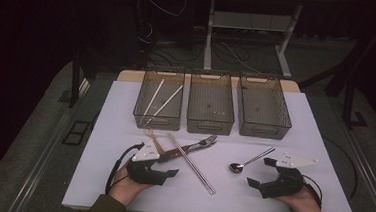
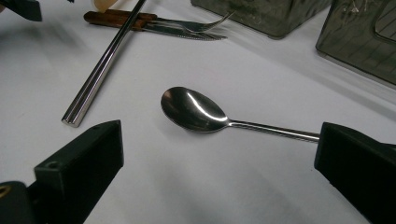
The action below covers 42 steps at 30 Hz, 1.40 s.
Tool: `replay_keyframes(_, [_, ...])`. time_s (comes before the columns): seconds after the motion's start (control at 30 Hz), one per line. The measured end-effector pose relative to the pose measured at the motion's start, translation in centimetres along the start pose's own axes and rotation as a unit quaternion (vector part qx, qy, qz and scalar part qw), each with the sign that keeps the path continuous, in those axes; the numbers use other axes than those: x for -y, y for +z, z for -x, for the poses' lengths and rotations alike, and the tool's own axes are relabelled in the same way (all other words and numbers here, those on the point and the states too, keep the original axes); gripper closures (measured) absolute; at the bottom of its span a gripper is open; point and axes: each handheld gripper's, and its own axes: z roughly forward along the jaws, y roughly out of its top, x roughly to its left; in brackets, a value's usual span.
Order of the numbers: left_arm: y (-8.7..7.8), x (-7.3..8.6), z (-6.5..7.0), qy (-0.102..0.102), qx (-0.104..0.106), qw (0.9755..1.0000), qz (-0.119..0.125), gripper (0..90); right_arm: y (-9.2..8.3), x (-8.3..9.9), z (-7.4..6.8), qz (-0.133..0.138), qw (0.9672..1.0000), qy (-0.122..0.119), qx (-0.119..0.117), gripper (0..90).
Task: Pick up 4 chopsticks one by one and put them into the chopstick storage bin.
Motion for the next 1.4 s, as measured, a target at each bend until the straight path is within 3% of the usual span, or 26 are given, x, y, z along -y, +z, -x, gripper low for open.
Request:
replay_keyframes(0.2, [1.9,-1.3,0.9,0.022,0.022,0.9995,-0.012,68.3,0.1,0.0,0.0,-0.002,1.0000,0.000,0.001,1.5])
replay_keyframes(0.4, [4.1,-2.7,1.6,0.031,0.041,0.9986,-0.017,89.1,0.1,0.0,-0.1,0.000,1.0000,-0.001,0.001,1.4])
replay_keyframes(0.87, [8.1,-3.7,3.4,0.044,0.079,0.9948,-0.047,89.2,0.0,0.0,-0.2,-0.002,1.0000,-0.003,-0.001,1.5])
replay_keyframes(1.03, [9.3,-3.7,4.3,0.067,0.088,0.9917,-0.066,89.3,0.0,0.0,-0.2,-0.002,1.0000,-0.002,-0.001,1.4])
replay_keyframes(1.2, [9.7,-3.6,4.7,0.072,0.093,0.9897,-0.081,89.3,-0.1,0.0,-0.2,-0.001,1.0000,-0.004,-0.001,1.5])
replay_keyframes(1.4, [9.6,-3.5,4.7,0.065,0.098,0.9895,-0.085,89.3,-0.1,0.0,-0.2,-0.001,1.0000,-0.004,-0.001,1.5])
